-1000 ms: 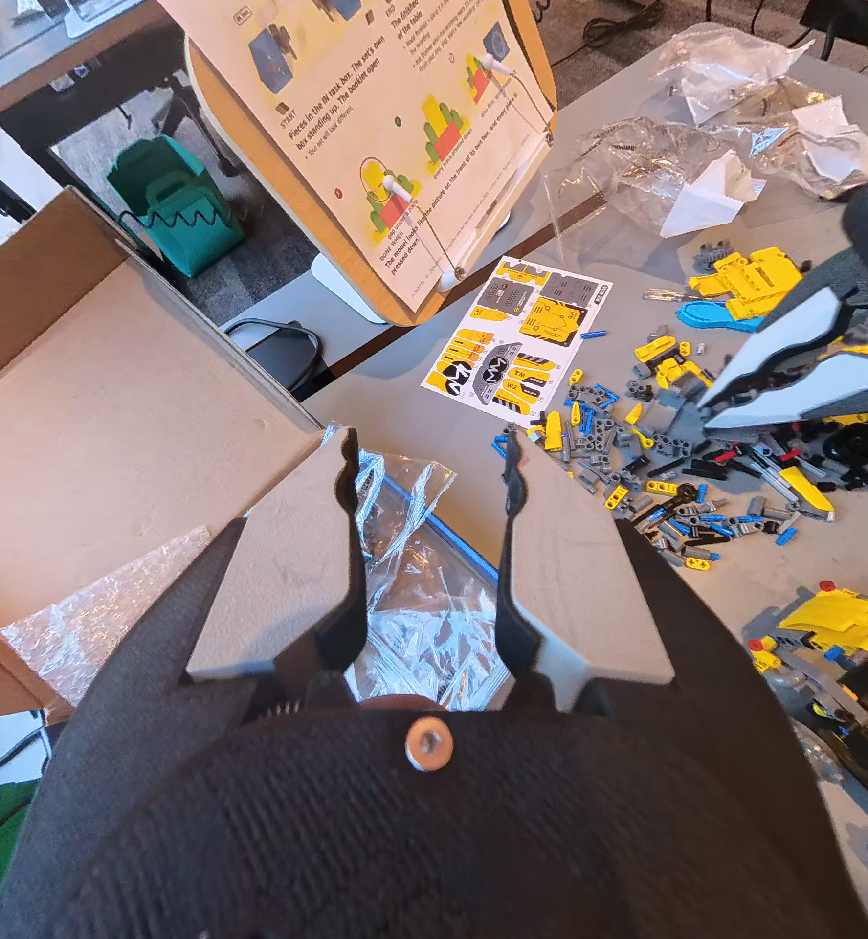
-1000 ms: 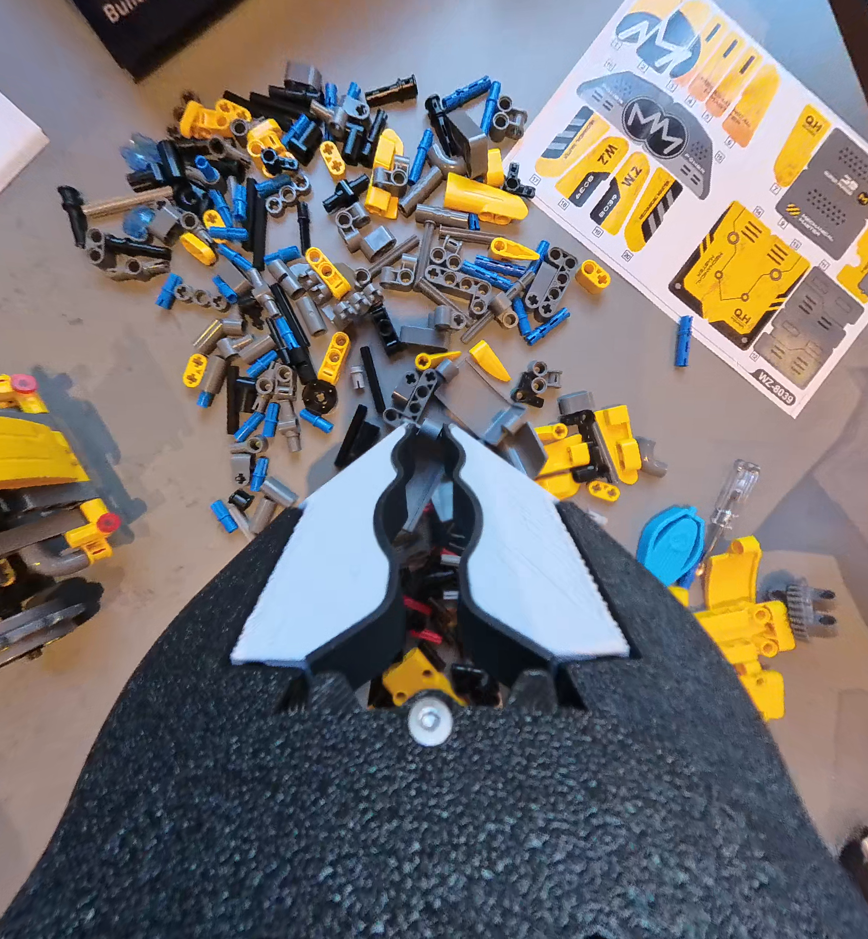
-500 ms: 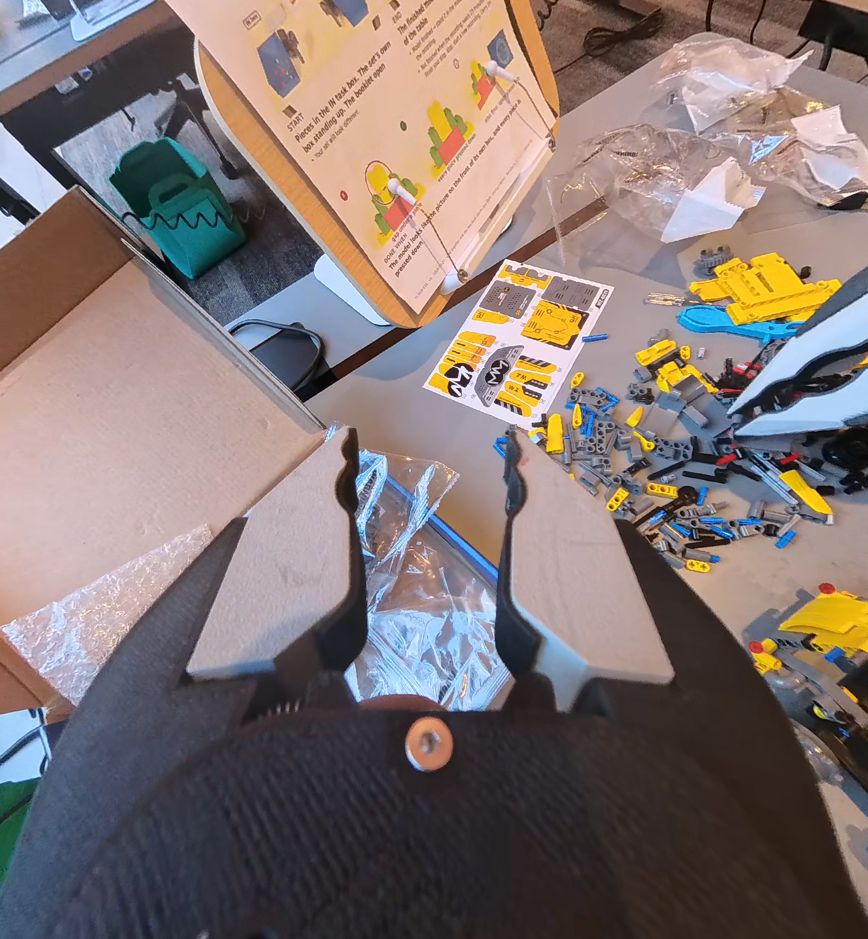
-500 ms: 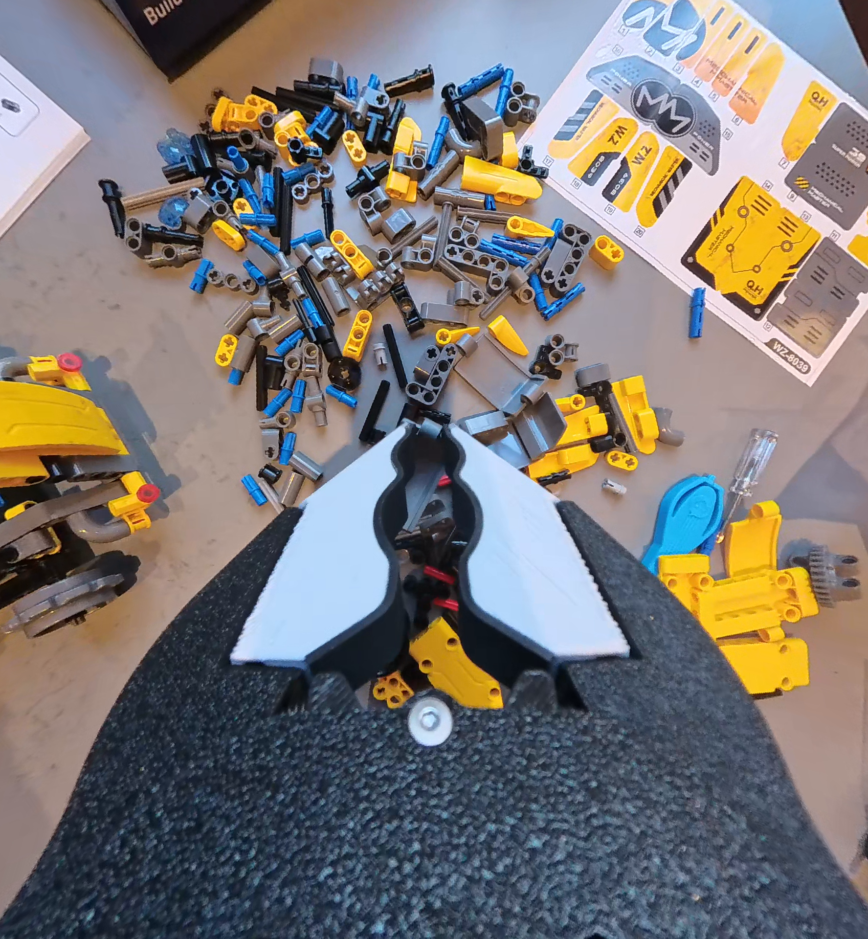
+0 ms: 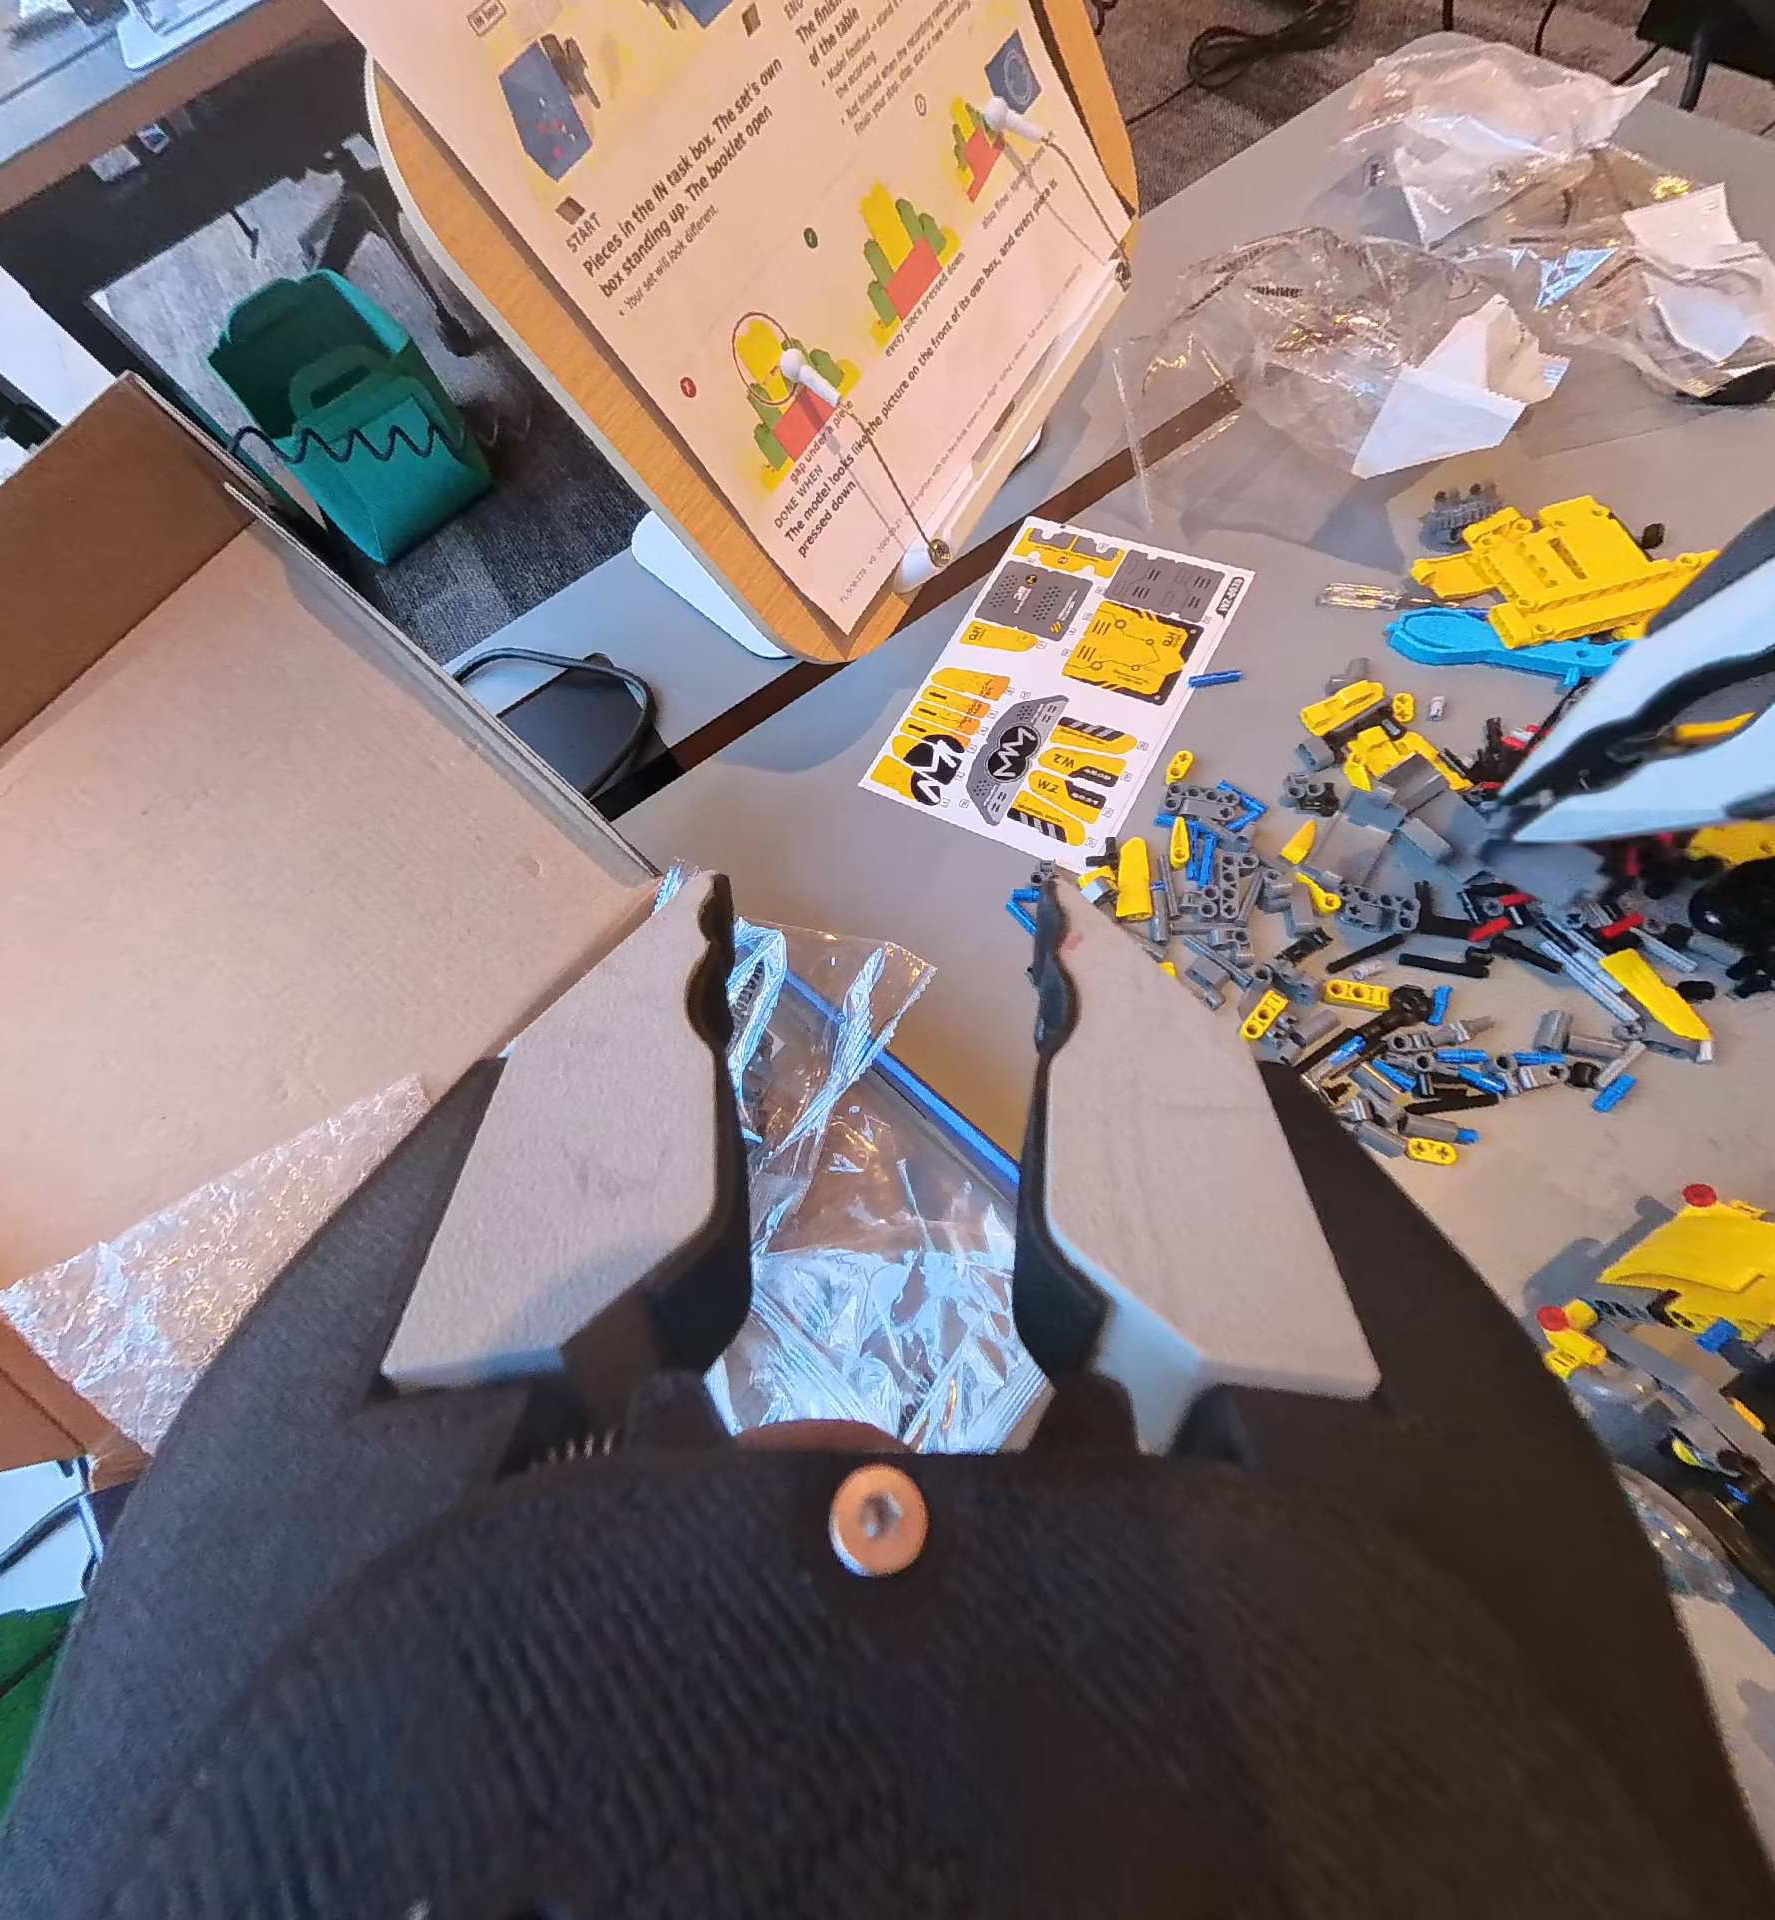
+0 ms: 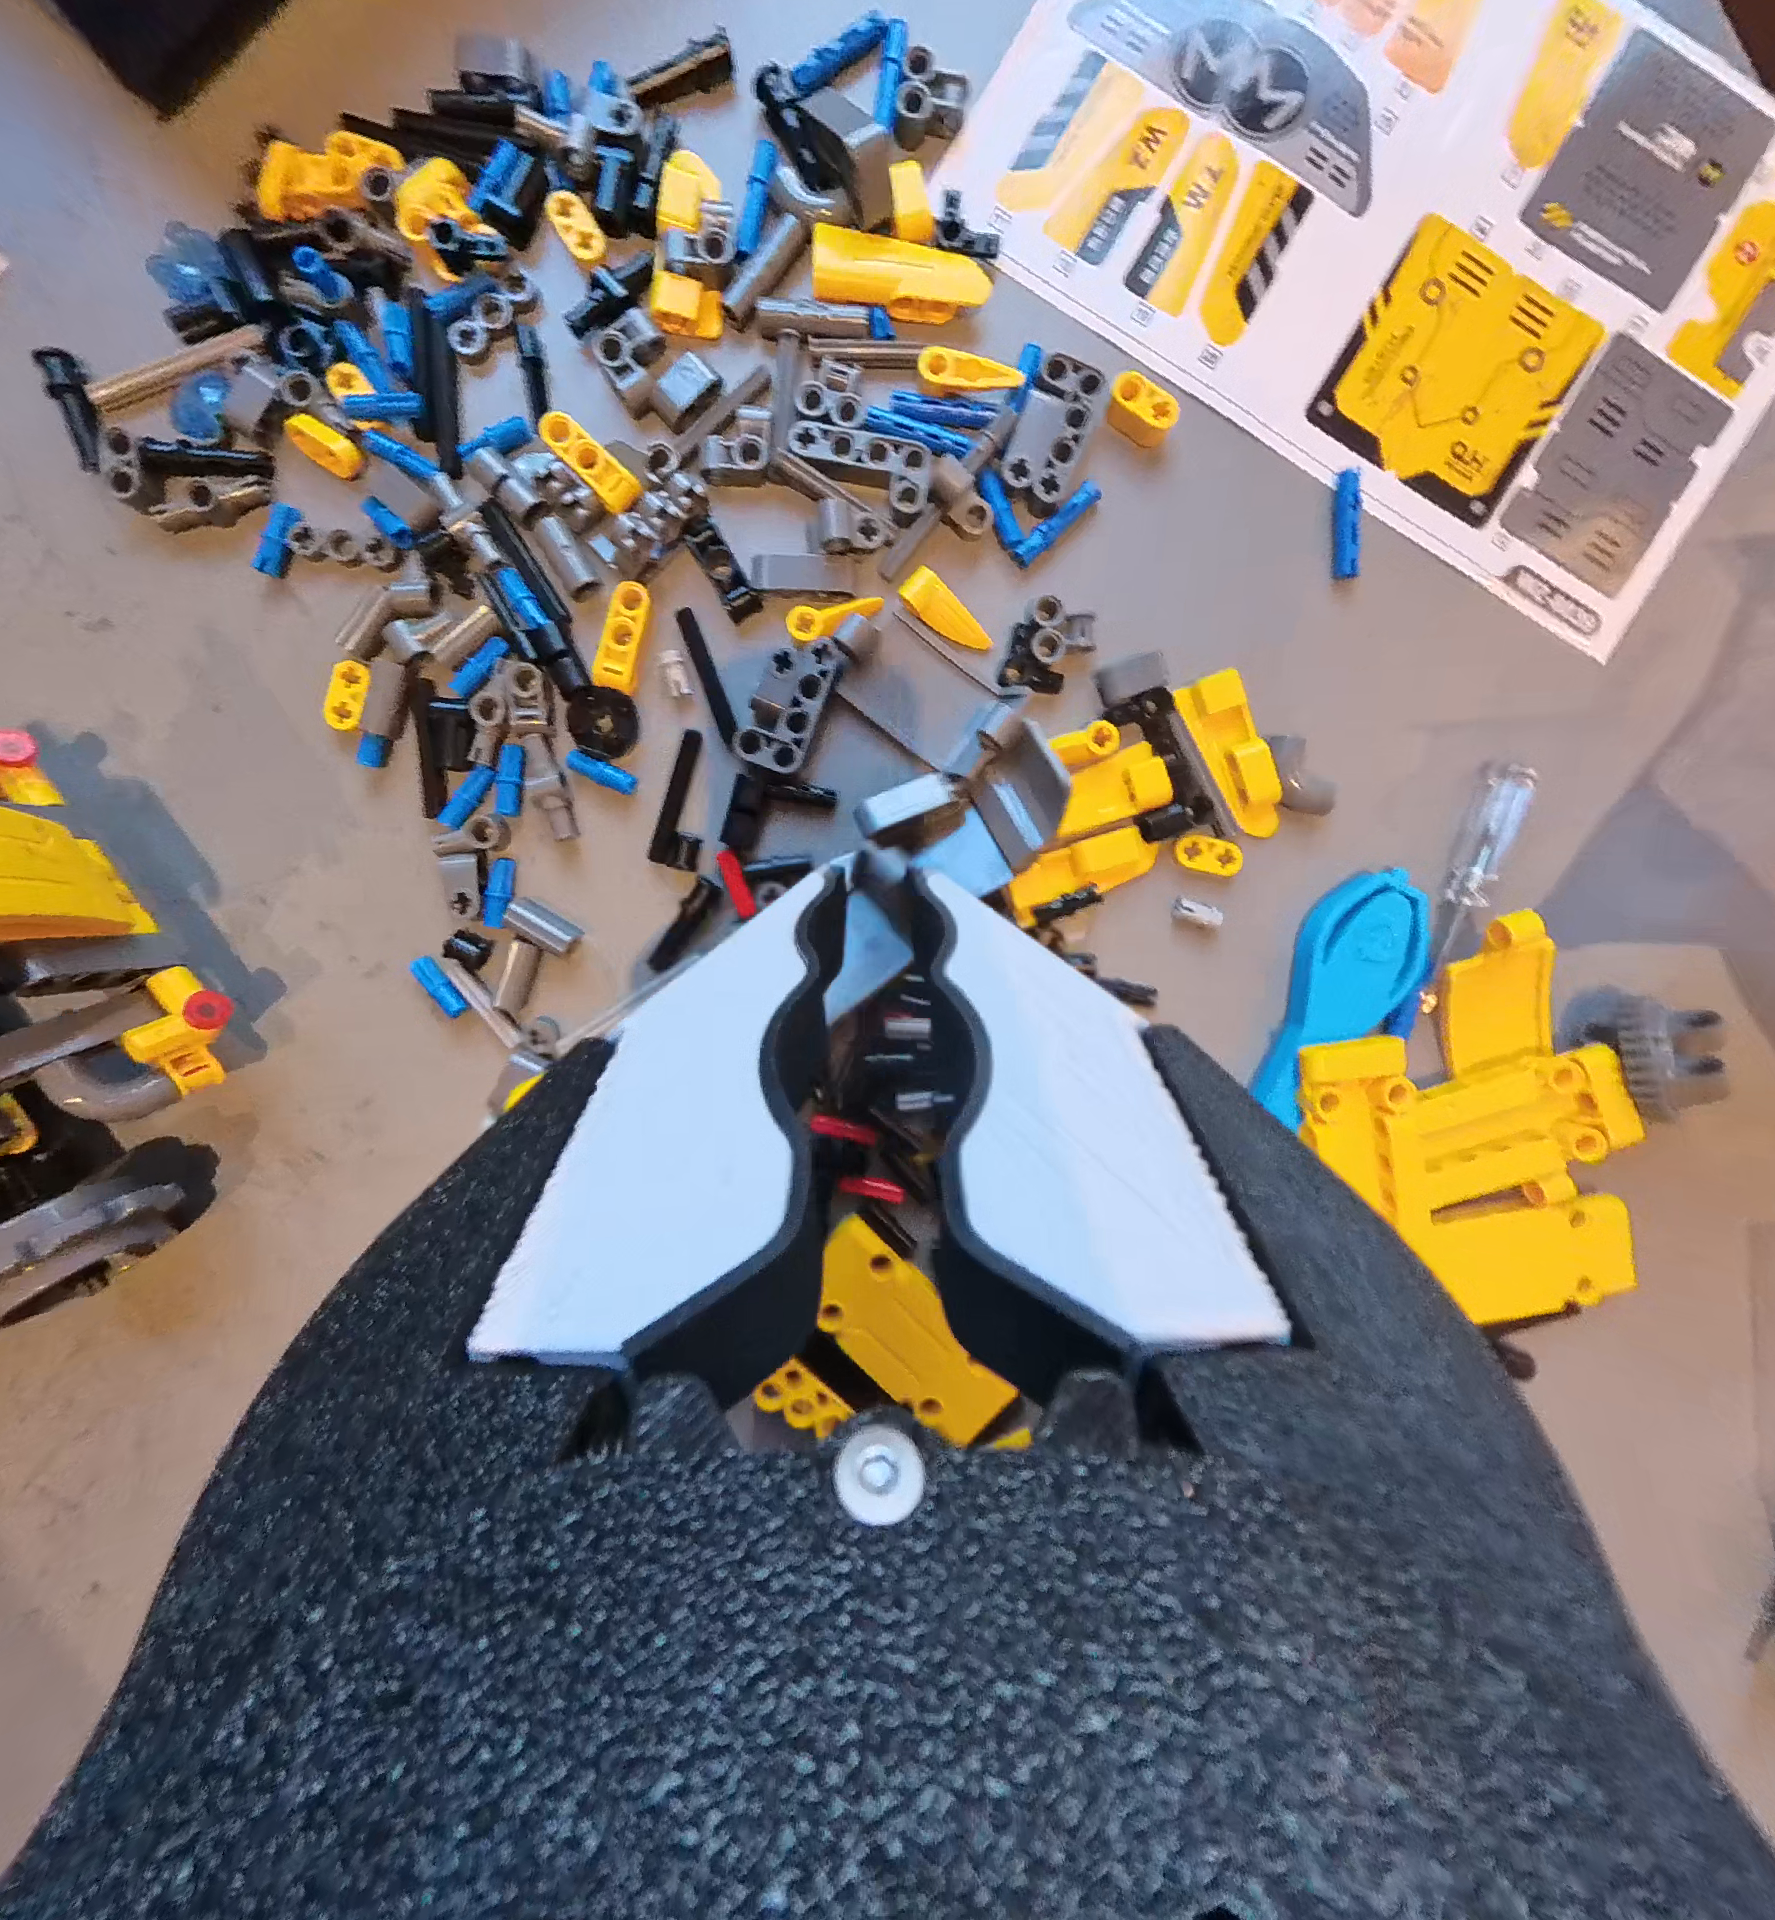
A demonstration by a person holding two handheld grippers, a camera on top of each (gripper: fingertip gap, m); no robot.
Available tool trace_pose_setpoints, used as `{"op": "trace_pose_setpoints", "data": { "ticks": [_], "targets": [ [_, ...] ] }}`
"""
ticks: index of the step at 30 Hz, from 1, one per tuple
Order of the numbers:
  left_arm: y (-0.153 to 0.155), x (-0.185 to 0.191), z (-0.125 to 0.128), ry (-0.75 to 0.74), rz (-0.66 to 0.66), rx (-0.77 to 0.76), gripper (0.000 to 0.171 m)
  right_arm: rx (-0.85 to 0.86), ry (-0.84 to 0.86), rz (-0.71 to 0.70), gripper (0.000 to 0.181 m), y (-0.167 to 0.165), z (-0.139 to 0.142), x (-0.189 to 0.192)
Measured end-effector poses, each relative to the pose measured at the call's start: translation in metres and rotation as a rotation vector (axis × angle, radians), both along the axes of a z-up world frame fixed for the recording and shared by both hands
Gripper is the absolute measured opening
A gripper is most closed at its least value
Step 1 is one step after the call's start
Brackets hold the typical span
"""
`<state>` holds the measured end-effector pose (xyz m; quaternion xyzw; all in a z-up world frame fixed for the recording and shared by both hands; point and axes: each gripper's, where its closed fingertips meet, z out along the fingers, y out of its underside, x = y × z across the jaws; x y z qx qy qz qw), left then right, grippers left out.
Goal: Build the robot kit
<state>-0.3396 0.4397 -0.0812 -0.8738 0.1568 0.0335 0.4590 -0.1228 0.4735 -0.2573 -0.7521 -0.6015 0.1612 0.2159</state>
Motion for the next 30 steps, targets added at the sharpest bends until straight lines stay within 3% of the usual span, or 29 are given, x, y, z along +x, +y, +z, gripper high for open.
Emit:
{"op": "trace_pose_setpoints", "data": {
  "ticks": [12,21,24,30],
  "targets": [
    [0.002,-0.001,-0.004,0.021,0.012,-0.013,0.056,0.008,0.017,-0.089,0.016,0.016,0.003,0.025],
    [0.003,0.001,-0.006,0.024,0.009,-0.022,0.056,-0.015,0.053,-0.095,0.029,0.019,-0.011,0.001],
    [0.003,0.001,-0.006,0.024,0.006,-0.020,0.057,-0.044,-0.019,-0.032,0.007,0.009,-0.022,0.003],
    [0.003,-0.001,-0.006,0.013,0.009,-0.019,0.057,0.079,-0.121,-0.054,0.008,0.024,-0.006,0.016]
  ]
}}
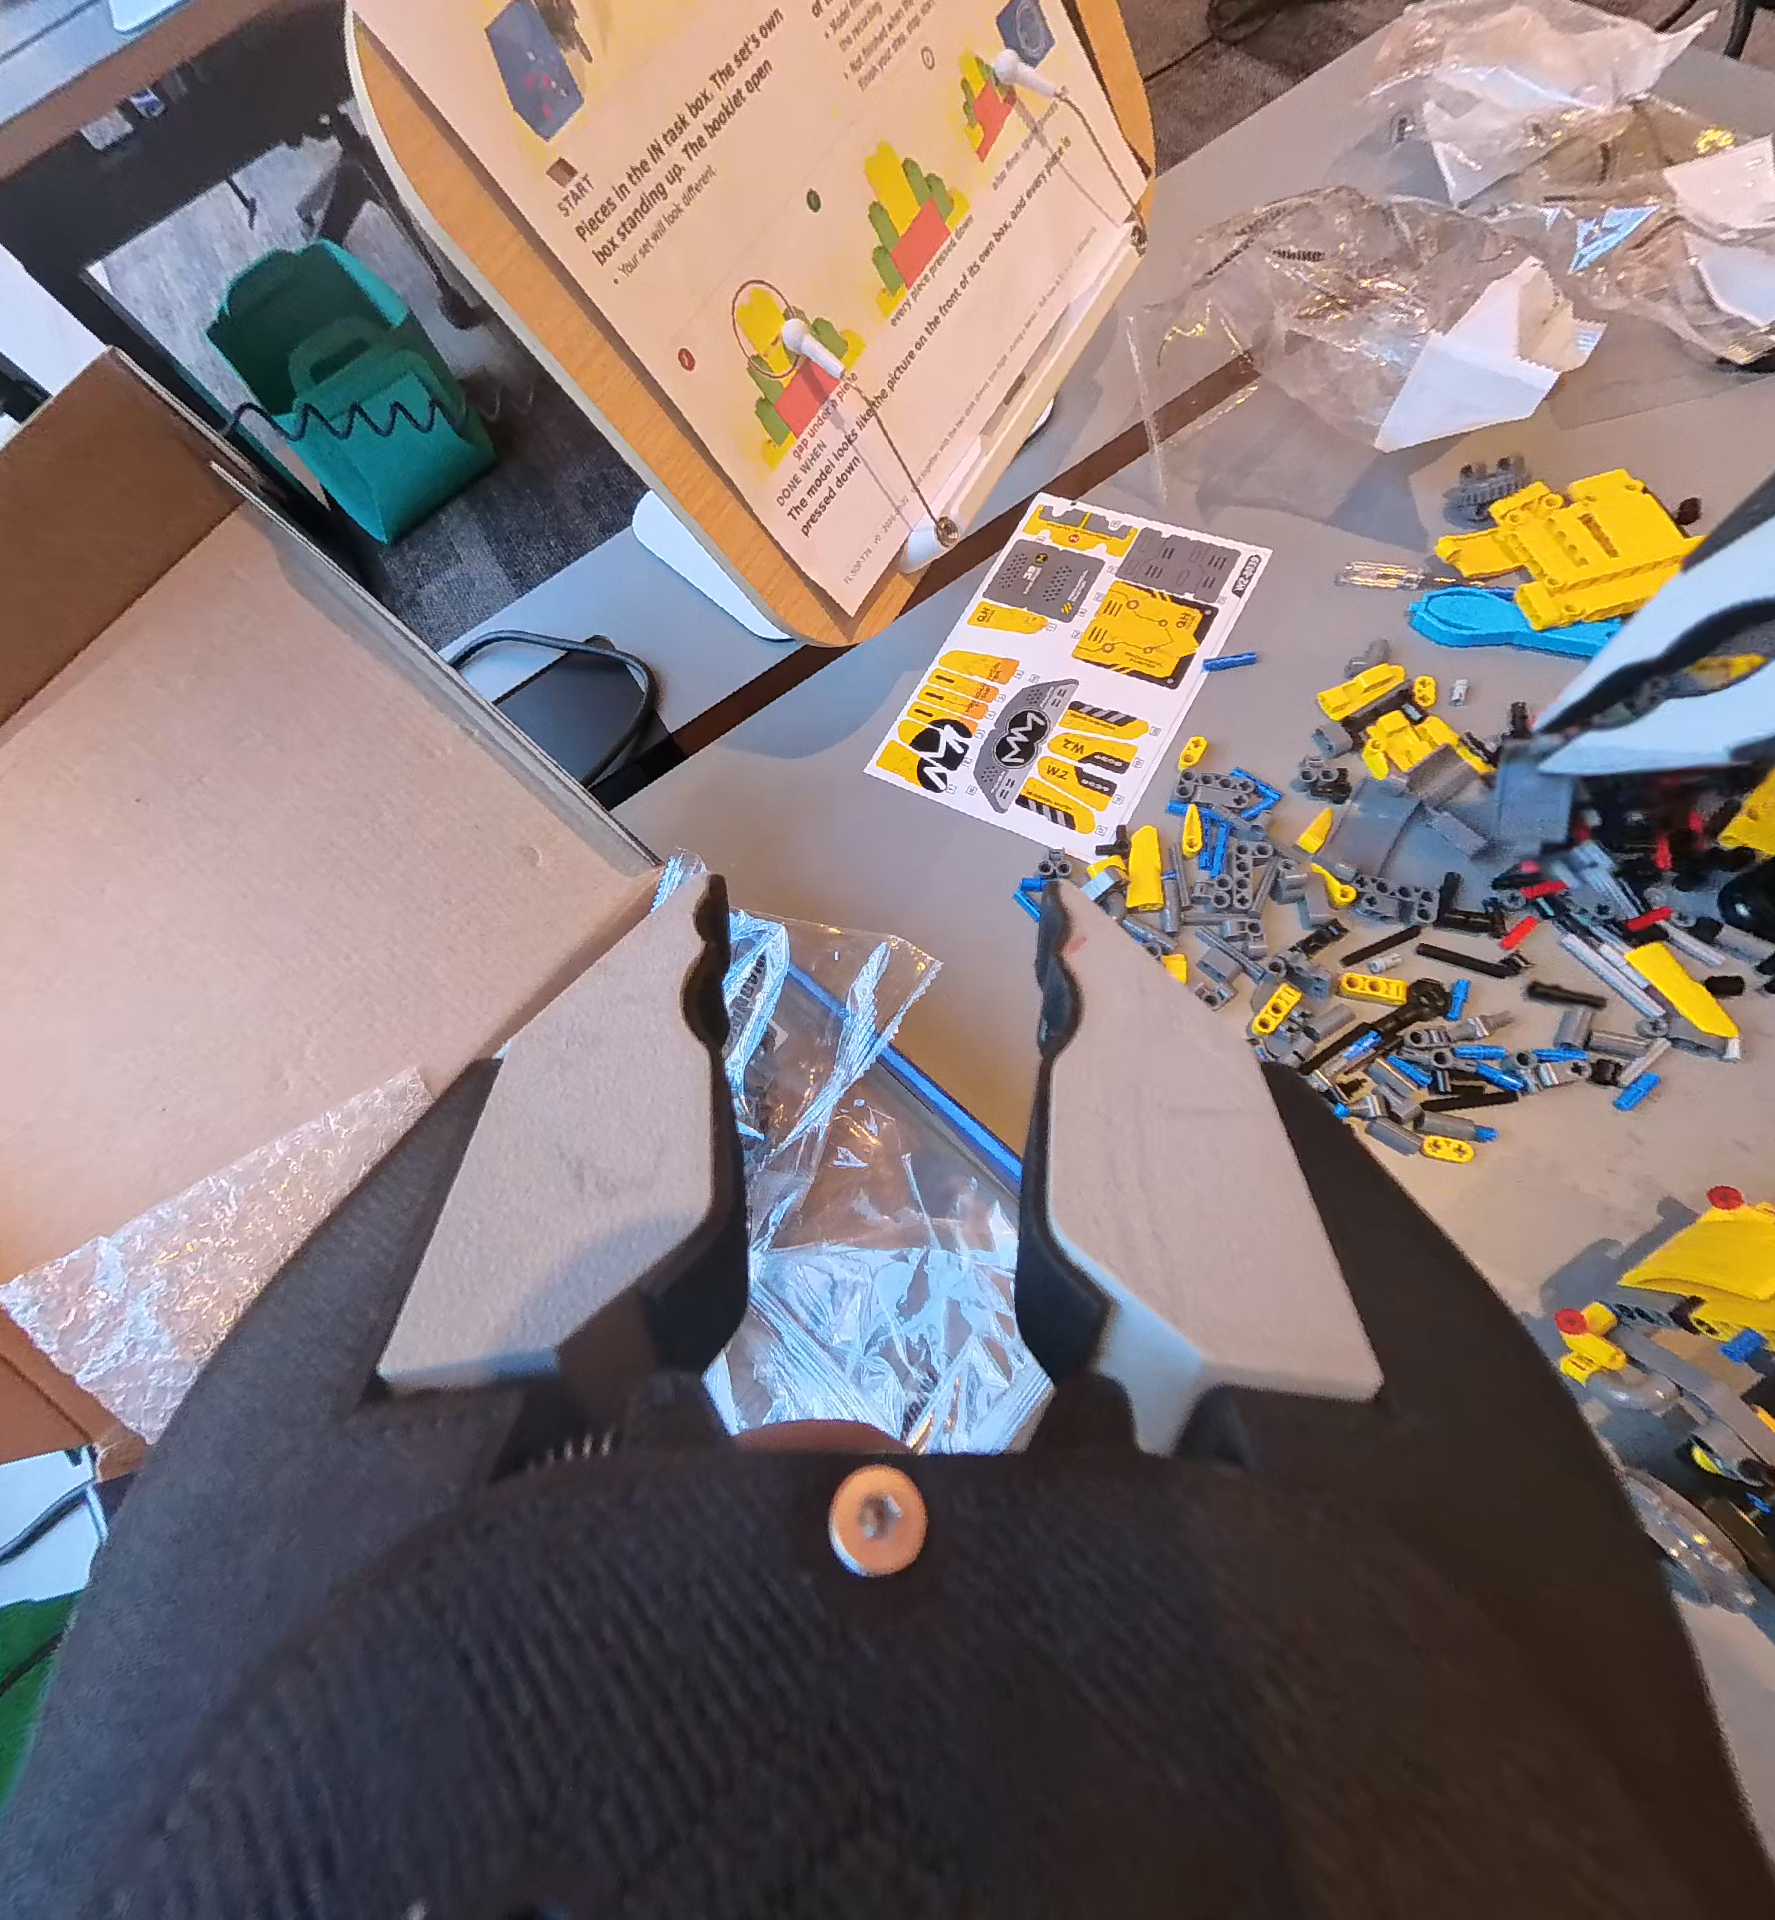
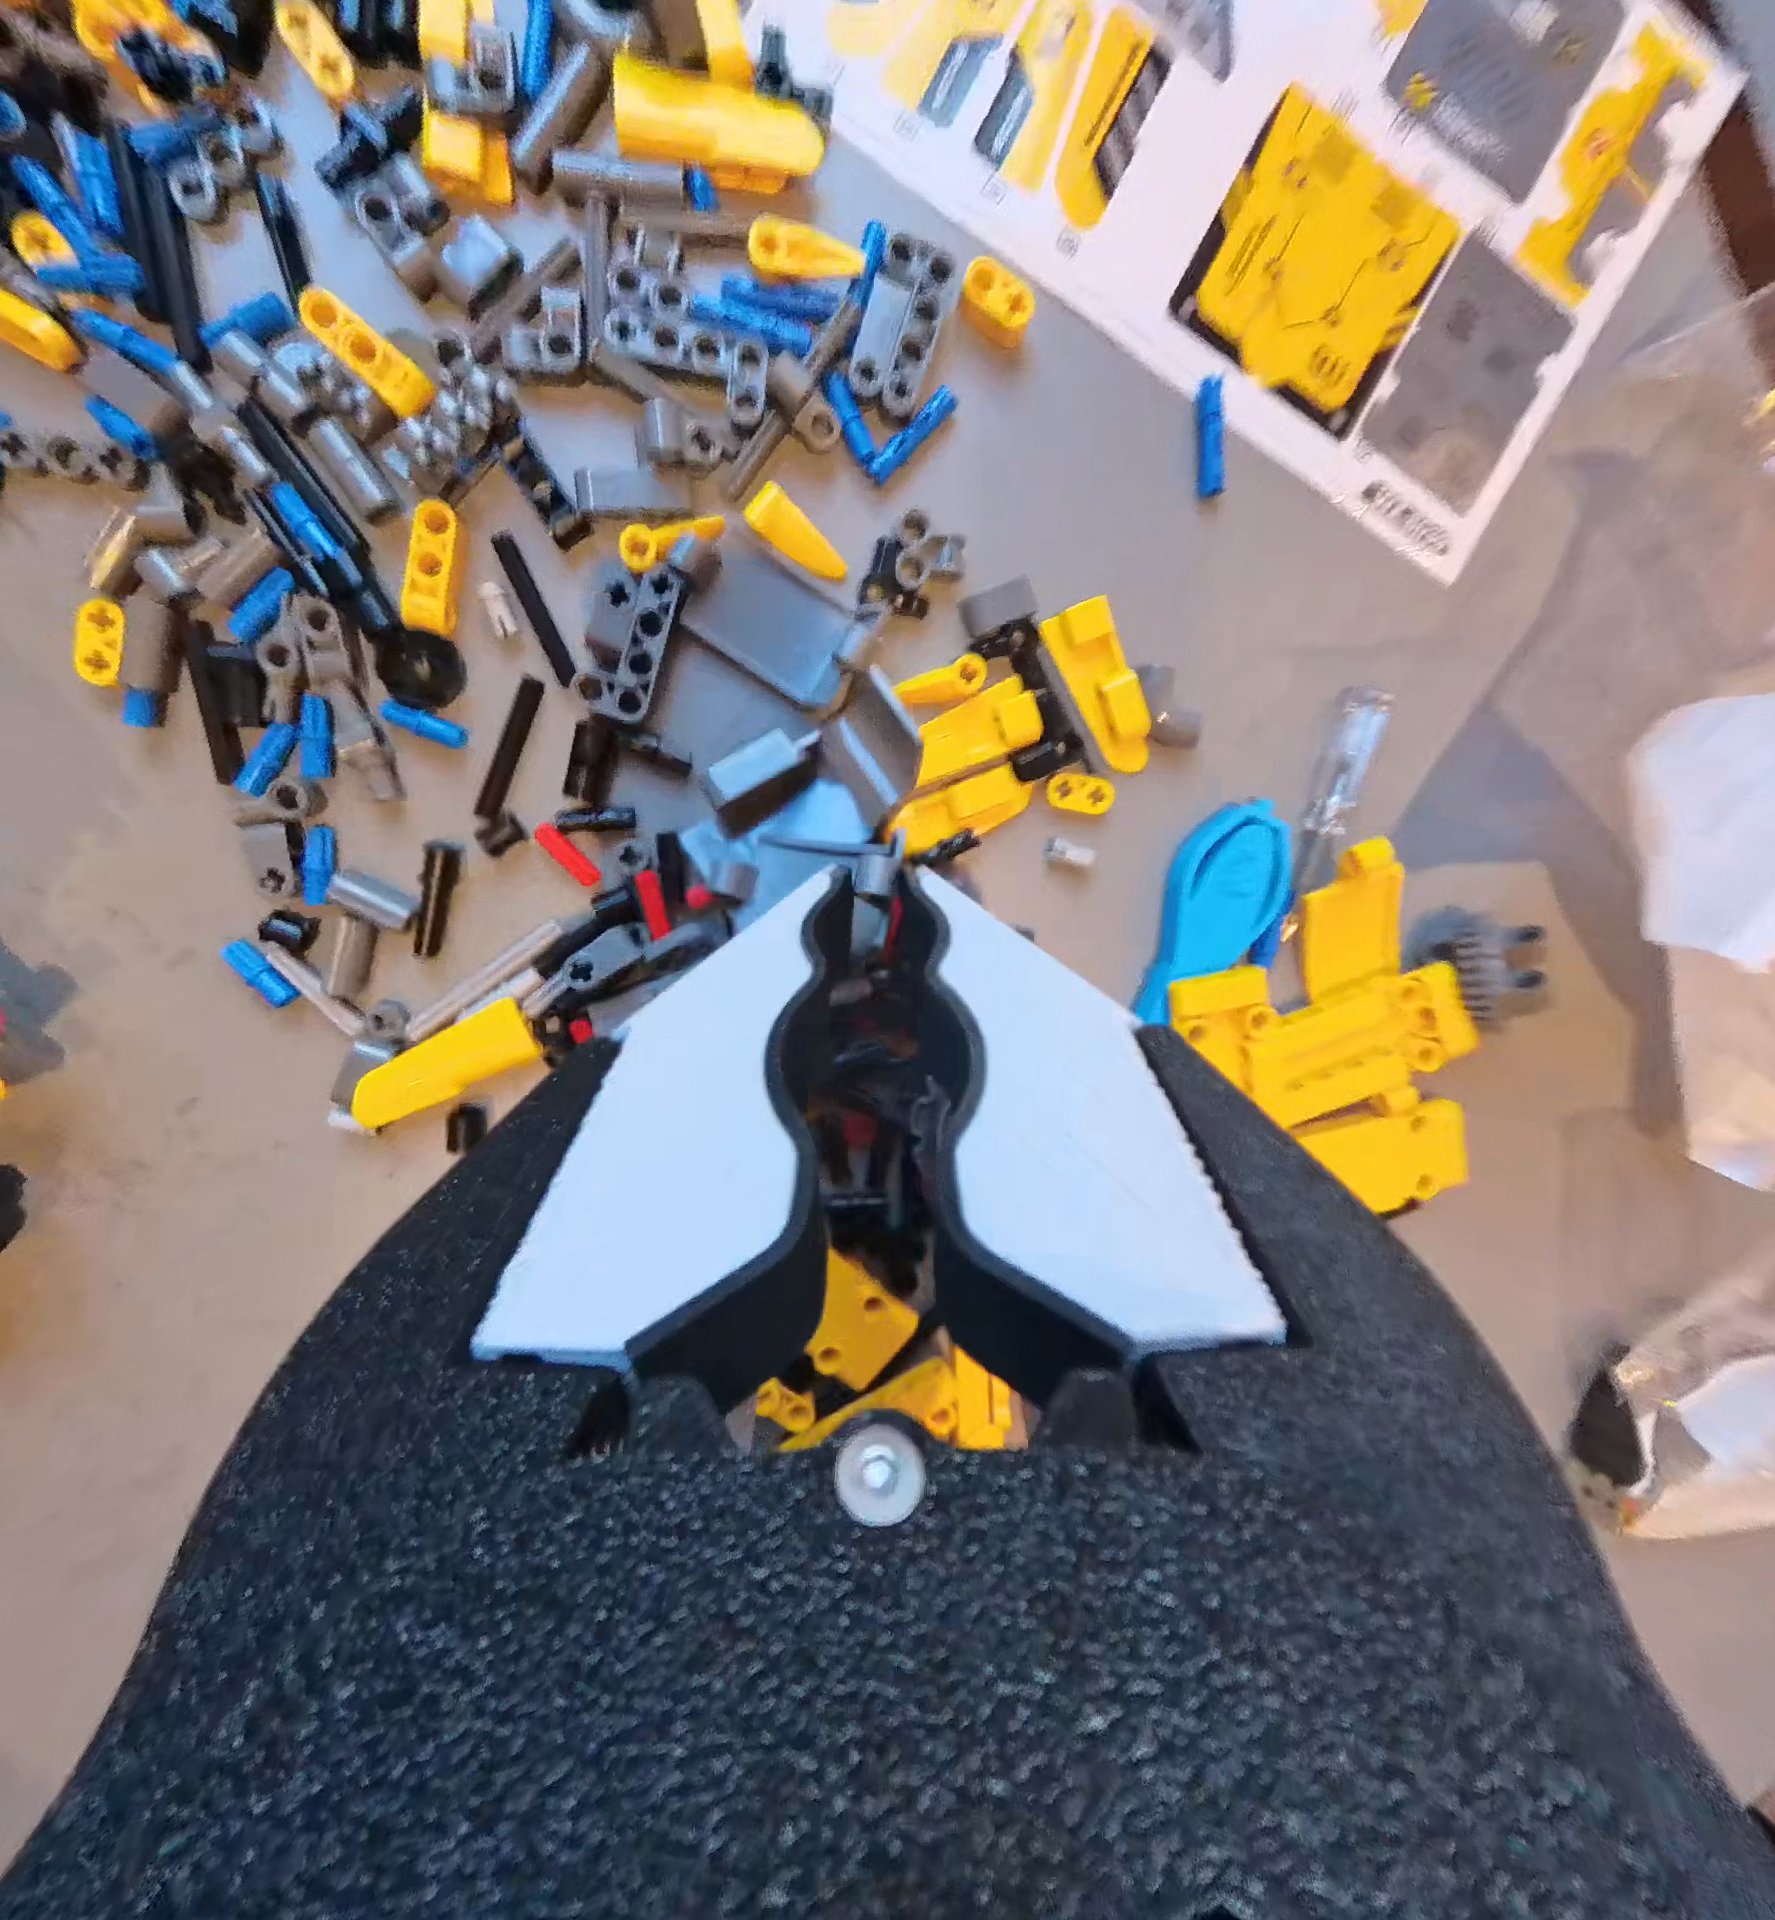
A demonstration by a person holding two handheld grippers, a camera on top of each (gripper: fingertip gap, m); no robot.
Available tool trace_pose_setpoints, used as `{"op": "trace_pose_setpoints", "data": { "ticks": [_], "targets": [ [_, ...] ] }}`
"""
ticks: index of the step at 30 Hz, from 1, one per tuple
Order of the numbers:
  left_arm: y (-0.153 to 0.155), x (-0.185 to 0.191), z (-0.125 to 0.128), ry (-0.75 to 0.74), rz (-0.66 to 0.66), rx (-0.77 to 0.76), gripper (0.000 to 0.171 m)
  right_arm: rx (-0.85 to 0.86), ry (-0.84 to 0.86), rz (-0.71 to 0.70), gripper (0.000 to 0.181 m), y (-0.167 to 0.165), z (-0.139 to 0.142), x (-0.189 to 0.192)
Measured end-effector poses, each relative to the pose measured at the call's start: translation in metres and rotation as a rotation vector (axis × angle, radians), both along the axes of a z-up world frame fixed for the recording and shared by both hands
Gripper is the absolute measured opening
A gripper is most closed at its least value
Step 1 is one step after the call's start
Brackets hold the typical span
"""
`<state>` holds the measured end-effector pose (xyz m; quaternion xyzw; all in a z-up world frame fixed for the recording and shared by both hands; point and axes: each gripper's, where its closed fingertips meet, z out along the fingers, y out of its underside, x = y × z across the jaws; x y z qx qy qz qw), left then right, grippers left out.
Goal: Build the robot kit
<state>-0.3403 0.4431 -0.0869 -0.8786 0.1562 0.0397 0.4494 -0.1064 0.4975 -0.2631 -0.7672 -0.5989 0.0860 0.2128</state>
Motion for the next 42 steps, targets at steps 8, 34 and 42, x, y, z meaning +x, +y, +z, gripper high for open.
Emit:
{"op": "trace_pose_setpoints", "data": {
  "ticks": [8,34,42],
  "targets": [
    [-0.001,0.003,0.002,0.010,-0.007,0.007,0.057,-0.009,0.058,0.044,0.020,0.003,-0.006,-0.040],
    [0.000,0.004,-0.001,0.029,-0.011,-0.002,0.058,-0.009,0.115,-0.037,0.016,-0.011,0.025,0.027],
    [0.000,0.004,-0.001,0.032,-0.008,-0.004,0.058,-0.121,0.028,0.008,0.017,-0.034,0.009,0.051]
  ]
}}
